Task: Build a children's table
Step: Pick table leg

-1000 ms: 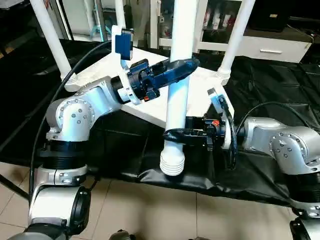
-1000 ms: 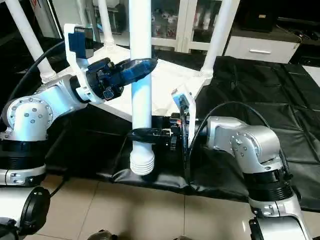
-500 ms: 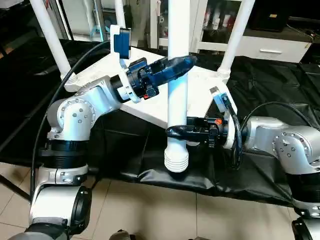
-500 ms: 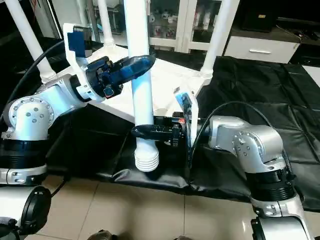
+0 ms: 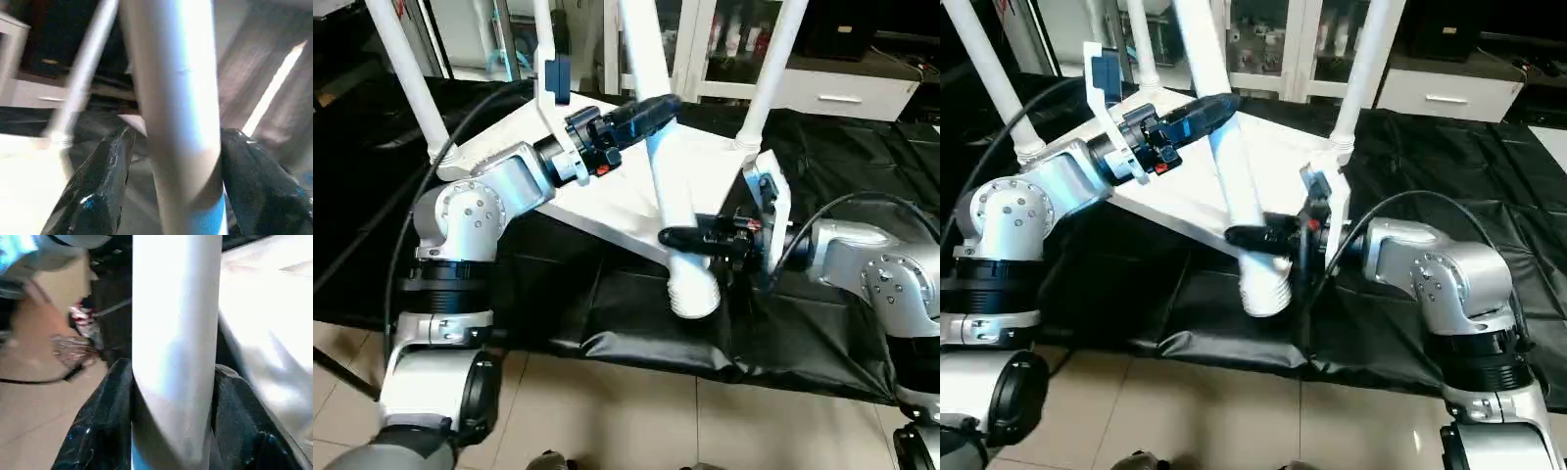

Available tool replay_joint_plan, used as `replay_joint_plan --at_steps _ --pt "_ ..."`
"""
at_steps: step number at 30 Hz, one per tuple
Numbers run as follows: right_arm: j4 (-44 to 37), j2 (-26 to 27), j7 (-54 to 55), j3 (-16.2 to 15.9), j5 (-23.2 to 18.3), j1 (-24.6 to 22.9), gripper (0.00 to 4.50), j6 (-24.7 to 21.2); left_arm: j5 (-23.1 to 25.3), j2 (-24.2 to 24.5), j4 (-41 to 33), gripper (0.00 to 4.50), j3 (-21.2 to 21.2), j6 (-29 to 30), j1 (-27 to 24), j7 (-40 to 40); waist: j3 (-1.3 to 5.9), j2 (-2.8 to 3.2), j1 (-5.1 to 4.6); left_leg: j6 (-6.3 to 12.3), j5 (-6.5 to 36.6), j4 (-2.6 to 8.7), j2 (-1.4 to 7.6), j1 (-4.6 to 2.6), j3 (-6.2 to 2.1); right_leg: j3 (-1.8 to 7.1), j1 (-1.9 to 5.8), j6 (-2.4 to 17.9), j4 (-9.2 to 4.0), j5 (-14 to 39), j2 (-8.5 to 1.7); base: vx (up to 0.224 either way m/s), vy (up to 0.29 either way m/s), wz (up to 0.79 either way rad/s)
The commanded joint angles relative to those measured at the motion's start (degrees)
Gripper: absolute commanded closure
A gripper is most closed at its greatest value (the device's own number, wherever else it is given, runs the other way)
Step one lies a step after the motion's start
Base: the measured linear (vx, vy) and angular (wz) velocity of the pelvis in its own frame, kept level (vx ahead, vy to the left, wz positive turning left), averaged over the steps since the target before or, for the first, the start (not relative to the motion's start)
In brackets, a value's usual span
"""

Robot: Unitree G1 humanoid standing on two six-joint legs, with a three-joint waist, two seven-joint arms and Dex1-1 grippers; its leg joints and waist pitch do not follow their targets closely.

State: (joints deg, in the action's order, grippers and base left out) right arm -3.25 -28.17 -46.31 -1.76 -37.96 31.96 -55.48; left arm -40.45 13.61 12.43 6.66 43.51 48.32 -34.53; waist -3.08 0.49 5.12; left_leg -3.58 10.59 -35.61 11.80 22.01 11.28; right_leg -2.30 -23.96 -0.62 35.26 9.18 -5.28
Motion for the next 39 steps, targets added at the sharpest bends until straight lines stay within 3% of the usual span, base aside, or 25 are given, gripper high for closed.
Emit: replay_joint_plan --at_steps 1,4,8,13,14,16,22,27,34,35,39 --pt "-1.4 -0.7 0.6 0.7 0.4 2.5 2.68 1.7 4.7 1.1 -1.2 1.2 -3.2 -1.3 -0.3 1.6 4.4 -0.58 0.04 -1.42 7.4 4.27 0.61 -1.19 -0.53 1.34 3.13 10.4 -3.48 10.3 -1.69 0.0 0.0 0.0" --pt "-1.9 -1.7 2.0 -0.5 2.8 3.1 2.68 2.4 7.3 1.3 -3.5 1.2 -5.9 -1.9 -0.9 3.0 4.39 -0.55 0.02 -1.67 7.1 4.24 0.64 -1.23 -0.49 1.35 3.04 10.5 -3.34 9.8 -1.7 0.0 0.0 0.0" --pt "-2.1 -1.8 3.6 -2.0 6.1 3.3 2.68 4.5 3.3 -1.9 -4.9 1.2 -3.6 1.1 -0.8 4.8 4.37 -0.72 0.12 -1.83 7.1 4.07 0.46 -0.99 -0.31 1.43 3.2 11.6 -3.19 9.0 -1.77 0.0 0.0 0.0" --pt "-2.3 -0.8 7.5 -3.9 11.7 3.5 2.68 9.1 0.1 -6.3 -4.2 1.2 0.3 3.1 -0.3 9.8 4.33 -0.93 -0.13 -1.43 7.3 4.0 0.36 -0.81 -0.32 1.43 3.27 11.6 -3.45 9.7 -1.72 0.0 0.0 0.0" --pt "-2.7 -0.4 9.4 -5.3 14.7 3.3 2.68 11.9 -0.8 -8.1 -3.5 1.2 2.1 3.8 -0.1 12.8 4.35 -0.95 -0.19 -1.39 7.3 3.95 0.34 -0.83 -0.33 1.4 3.24 11.4 -3.5 10.0 -1.69 0.0 0.0 0.0" --pt "-2.9 -0.2 10.0 -5.6 15.5 3.1 2.68 12.6 -1.0 -8.6 -3.3 1.2 2.6 3.9 -0.1 13.6 4.36 -0.94 -0.19 -1.2 7.5 3.92 0.3 -0.88 -0.32 1.4 3.21 11.1 -3.57 10.5 -1.66 0.0 0.0 0.0" --pt "-5.0 1.9 19.2 -11.1 26.9 1.5 2.68 21.3 0.6 -11.6 -1.0 1.2 6.8 0.3 0.6 21.6 4.32 -0.84 -0.36 -1.14 7.5 3.96 0.28 -0.87 -0.37 1.39 3.02 9.8 -3.72 10.4 -1.39 0.0 0.0 0.0" --pt "-5.9 2.2 30.2 -17.7 41.3 0.5 2.68 27.7 2.2 -13.5 1.9 1.2 11.1 -4.8 1.4 29.8 4.27 -0.79 -0.5 -2.41 8.8 4.16 0.19 -0.97 -0.53 1.35 2.95 8.0 -3.98 12.0 -1.28 0.0 0.0 0.0" --pt "-4.7 3.3 37.3 -19.9 49.9 -0.1 2.68 31.9 2.0 -14.7 2.3 1.2 12.8 -5.8 1.4 33.5 4.28 -0.59 -0.76 -2.21 9.3 4.11 0.11 -0.91 -0.5 1.38 2.8 7.3 -3.84 10.0 -1.11 0.0 0.0 0.0" --pt "-4.4 3.4 38.4 -20.1 51.3 0.1 2.68 32.9 2.0 -14.9 2.6 1.49 13.0 -6.1 1.5 34.1 4.29 -0.63 -0.78 -2.09 9.5 4.13 0.03 -0.89 -0.49 1.35 2.87 7.4 -3.8 9.8 -1.1 0.0 0.0 0.0" --pt "-4.0 3.7 39.4 -20.1 52.4 0.2 2.68 33.8 1.9 -14.9 3.2 1.76 13.3 -6.6 1.6 34.8 4.22 -0.69 -0.91 -1.72 10.7 4.15 0.03 -0.99 -0.47 1.35 2.83 7.2 -3.89 10.7 -1.06 0.0 0.0 0.0"
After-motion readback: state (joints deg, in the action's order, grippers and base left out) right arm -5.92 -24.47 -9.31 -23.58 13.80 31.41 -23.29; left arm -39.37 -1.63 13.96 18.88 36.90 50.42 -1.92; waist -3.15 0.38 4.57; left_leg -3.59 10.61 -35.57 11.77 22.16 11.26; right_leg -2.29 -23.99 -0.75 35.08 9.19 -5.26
